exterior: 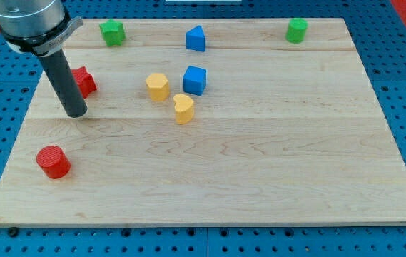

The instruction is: Place the yellow hexagon vertically to green circle

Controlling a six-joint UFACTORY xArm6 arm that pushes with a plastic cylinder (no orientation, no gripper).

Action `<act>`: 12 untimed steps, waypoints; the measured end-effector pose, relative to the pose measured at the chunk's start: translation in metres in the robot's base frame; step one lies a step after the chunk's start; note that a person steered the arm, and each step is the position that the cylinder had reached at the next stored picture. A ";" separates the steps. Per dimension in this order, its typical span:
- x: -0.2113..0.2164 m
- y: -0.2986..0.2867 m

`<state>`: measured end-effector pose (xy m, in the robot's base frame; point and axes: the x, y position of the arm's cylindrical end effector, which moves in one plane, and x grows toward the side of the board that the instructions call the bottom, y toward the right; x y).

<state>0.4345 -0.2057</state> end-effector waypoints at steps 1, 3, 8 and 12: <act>0.000 0.000; -0.042 0.041; -0.017 0.212; -0.017 0.306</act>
<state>0.4175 0.1003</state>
